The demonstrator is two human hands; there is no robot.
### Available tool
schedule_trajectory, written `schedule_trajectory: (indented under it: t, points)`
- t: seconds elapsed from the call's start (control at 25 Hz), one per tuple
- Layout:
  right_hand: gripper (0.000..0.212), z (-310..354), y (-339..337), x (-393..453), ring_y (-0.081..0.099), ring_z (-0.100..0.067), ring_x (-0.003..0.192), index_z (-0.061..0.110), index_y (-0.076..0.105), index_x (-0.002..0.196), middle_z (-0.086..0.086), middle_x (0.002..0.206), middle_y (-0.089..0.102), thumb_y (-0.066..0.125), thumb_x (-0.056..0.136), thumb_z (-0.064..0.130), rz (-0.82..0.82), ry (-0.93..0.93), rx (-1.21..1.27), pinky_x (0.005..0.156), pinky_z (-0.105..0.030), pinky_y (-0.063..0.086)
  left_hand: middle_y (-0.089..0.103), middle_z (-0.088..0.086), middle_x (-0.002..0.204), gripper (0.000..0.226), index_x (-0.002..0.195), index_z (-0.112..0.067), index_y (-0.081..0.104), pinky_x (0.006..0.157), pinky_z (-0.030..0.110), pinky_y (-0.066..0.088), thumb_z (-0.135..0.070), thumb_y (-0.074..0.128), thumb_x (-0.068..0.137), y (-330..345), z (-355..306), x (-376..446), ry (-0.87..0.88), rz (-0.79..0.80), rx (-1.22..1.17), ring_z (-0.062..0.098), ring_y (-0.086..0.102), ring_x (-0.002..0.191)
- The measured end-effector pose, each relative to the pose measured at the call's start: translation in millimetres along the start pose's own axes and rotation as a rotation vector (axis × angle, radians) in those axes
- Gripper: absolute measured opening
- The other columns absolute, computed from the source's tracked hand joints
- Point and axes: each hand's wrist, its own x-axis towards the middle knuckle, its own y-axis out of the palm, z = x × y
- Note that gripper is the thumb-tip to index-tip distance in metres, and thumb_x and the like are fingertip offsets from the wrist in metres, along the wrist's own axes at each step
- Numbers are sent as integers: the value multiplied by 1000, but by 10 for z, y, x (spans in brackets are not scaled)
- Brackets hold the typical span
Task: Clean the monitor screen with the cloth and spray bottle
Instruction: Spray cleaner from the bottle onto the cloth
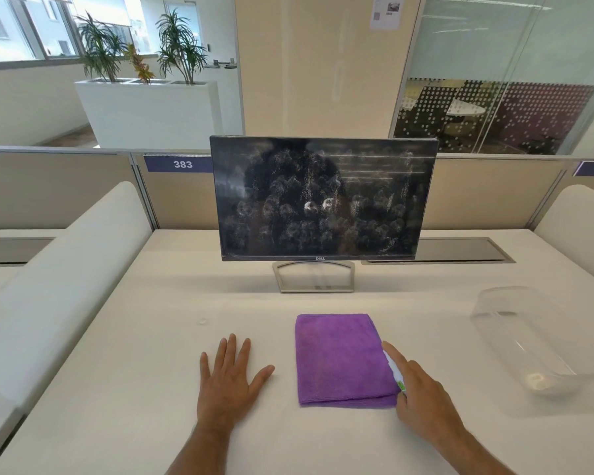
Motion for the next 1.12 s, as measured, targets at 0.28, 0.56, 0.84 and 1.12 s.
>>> schedule_trajectory:
  t: [0.28, 0.56, 0.84, 1.12]
  points:
    - [91, 39, 51, -35, 52, -19, 73, 52, 10, 153, 6, 103, 51, 42, 80, 8, 38, -58, -84, 70, -32, 50, -3, -1, 168, 98, 158, -31, 5, 123, 51, -6, -84, -4, 76, -15, -10, -12, 0, -2, -15, 16, -9, 153]
    - [99, 223, 17, 84, 61, -22, 76, 57, -5, 150, 6, 98, 48, 44, 81, 5, 4, -90, -17, 67, -32, 50, -2, -1, 168, 99, 158, -30, 7, 123, 50, -6, -84, -3, 76, -32, -14, -22, 2, -7, -30, 17, -8, 153]
    - [93, 410, 51, 180, 64, -23, 86, 53, 12, 152, 7, 113, 55, 42, 78, 6, 49, -141, -9, 74, -33, 54, -2, -2, 168, 100, 158, -31, 7, 122, 50, -7, -85, -3, 75, -22, -7, -16, -1, -8, -34, 16, -8, 153]
    - [93, 601, 90, 221, 58, -21, 83, 55, 7, 152, 6, 103, 49, 43, 82, 6, 75, -226, 0, 70, -30, 50, -3, -2, 168, 98, 158, -31, 6, 122, 50, -9, -84, -2, 77, -32, -6, -19, 2, -8, -39, 16, -9, 153]
